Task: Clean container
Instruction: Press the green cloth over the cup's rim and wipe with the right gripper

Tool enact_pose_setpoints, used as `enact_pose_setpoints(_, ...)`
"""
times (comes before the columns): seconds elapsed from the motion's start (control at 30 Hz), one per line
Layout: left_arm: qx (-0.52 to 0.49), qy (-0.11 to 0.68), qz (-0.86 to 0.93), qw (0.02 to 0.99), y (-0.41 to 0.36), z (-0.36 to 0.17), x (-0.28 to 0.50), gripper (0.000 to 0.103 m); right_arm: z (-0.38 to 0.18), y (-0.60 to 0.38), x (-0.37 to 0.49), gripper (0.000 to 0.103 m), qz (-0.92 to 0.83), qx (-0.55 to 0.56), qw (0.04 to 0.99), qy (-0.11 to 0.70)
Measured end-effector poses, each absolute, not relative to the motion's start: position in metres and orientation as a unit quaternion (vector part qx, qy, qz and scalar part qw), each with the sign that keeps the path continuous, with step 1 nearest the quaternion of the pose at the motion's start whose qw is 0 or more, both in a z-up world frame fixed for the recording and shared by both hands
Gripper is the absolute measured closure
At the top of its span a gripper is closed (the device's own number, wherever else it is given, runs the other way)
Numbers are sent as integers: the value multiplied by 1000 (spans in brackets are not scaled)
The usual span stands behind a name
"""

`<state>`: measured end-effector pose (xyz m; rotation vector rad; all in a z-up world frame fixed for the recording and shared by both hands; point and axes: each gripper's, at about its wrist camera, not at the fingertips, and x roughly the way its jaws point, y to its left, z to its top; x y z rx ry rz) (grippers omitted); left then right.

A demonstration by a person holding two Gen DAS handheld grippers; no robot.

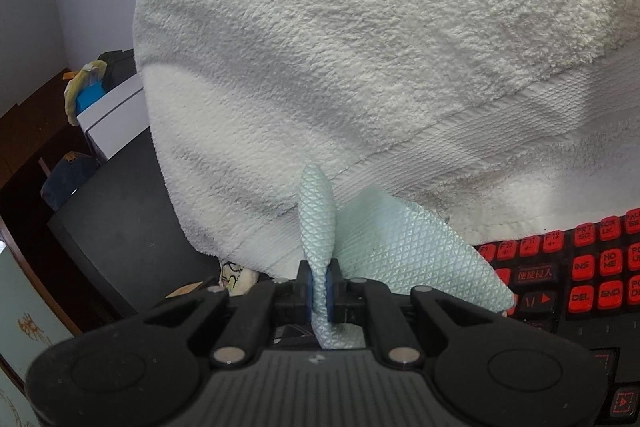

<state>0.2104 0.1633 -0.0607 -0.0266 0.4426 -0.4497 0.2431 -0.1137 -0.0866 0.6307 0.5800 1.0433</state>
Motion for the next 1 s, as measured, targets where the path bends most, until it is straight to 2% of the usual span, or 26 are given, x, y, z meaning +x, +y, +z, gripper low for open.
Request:
enact_pose_setpoints(0.3, -11, 218, -220, 951, 163, -61, 210, 64, -81, -93, 230, 97, 537, 258, 756, 272)
enact_pose_setpoints(0.77, -11, 217, -221, 951, 161, -61, 211, 64, -87, -117, 241, 96, 468, 292, 791, 265)
enact_pose_setpoints(1.0, -11, 217, -221, 951, 160, -60, 211, 64, -83, -93, 230, 96, 531, 269, 755, 275)
